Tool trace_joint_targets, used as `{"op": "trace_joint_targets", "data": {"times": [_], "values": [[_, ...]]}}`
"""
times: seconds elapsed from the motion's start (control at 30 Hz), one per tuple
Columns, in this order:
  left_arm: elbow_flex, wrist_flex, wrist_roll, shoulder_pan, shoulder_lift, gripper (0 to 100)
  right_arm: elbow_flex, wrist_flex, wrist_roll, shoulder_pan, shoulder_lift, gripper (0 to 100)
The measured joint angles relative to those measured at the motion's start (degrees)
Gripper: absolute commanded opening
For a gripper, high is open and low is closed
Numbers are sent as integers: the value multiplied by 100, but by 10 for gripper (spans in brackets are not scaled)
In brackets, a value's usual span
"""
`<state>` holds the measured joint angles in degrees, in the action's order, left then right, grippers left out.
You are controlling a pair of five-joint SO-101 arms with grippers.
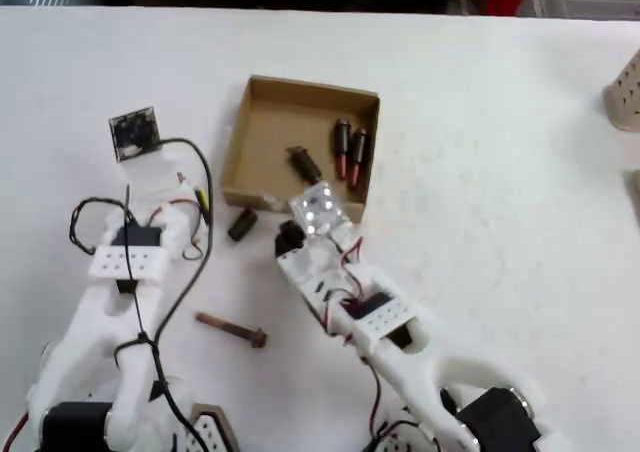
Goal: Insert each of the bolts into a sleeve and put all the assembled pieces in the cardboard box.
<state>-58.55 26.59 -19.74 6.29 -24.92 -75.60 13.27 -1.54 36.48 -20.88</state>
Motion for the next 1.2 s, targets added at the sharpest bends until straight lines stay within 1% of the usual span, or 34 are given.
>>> {"op": "trace_joint_targets", "data": {"times": [0.07, 0.27, 0.4, 0.47, 0.6, 0.73, 0.83, 0.9, 1.0, 1.13, 1.2], "values": [[0, 0, 0, 0, 0, 20, -176, 589, 0, 123, 0, 17], [0, 0, 0, 0, 0, 20, -501, 1916, 0, 545, 0, 17], [0, 0, 0, 0, 0, 20, -501, 2664, 0, 607, 35, 17], [0, 0, 0, 0, 0, 20, -501, 3033, 9, 624, 281, 17], [0, 0, 0, 0, 0, 20, -484, 4079, 9, 642, 1327, 17], [0, 0, 0, 0, 0, 20, -246, 5829, 9, 651, 2743, 17], [0, 0, 0, 0, 0, 20, -88, 7095, 9, 826, 3727, 17], [0, 0, 0, 0, 0, 20, 18, 7692, 9, 993, 4308, 17], [0, 0, 0, 0, 0, 20, 149, 8141, 9, 1275, 4870, 17], [0, -35, 0, 0, 0, 20, 237, 8255, 9, 1257, 4985, 17], [0, -229, 18, 0, -18, 20, 237, 8255, 9, 1266, 4985, 17]]}}
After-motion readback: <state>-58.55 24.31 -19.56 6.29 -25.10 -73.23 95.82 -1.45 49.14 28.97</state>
